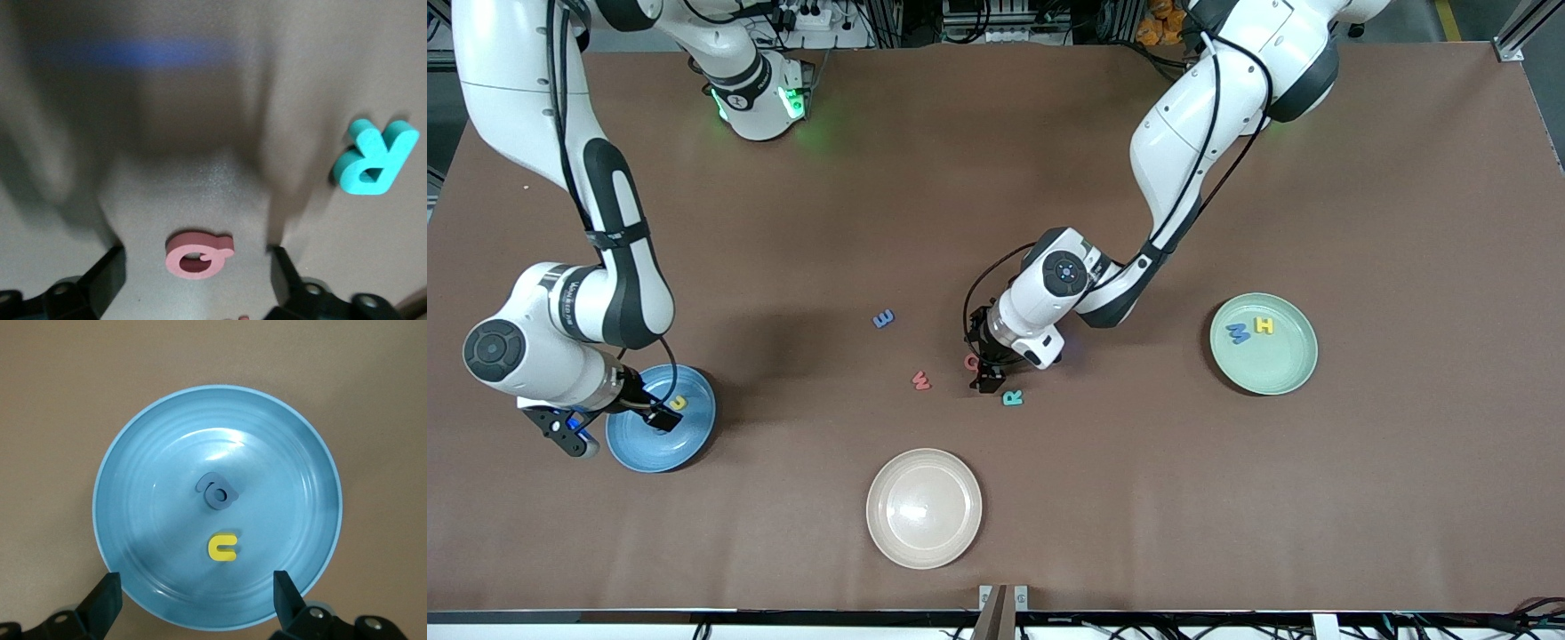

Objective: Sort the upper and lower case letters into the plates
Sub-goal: 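Grasp the pink Q with the left gripper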

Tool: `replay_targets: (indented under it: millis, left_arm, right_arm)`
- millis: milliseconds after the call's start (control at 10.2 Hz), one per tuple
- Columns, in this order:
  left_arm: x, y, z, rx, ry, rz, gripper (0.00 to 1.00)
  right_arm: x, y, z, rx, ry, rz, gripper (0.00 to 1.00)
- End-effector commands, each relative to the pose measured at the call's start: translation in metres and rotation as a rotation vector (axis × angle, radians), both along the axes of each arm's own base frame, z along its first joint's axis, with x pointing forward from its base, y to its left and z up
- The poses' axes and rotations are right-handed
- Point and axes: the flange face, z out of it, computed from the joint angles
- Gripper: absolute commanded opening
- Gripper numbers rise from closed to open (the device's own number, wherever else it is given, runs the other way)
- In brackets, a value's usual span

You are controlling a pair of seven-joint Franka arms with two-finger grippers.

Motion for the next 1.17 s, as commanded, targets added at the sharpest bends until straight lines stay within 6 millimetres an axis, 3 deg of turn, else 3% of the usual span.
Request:
replay_targets:
  millis: [0,293,684,1075]
  left_arm:
    - [0.002,0.001,-0.009,-0.004,0.011,0.016,0.71]
    - [0.002,0.003,-0.011,-0.003,0.014,0.019,0.61]
    - [0.003,0.004,-0.012,-0.004,0.017,0.022,0.54]
    - [0.006,0.007,-0.012,-0.004,0.018,0.030,0.43]
  right_arm:
    - [0.001,0.000,0.002,0.008,0.003,0.004,1.00]
    - [0.002,0.006,0.003,0.010,0.001,0.003,1.00]
    - [0.003,0.082,0.005,0.015,-0.008,-0.069,1.00]
    - [-0.006,0.139,0.006,0.013,0.018,-0.129,1.00]
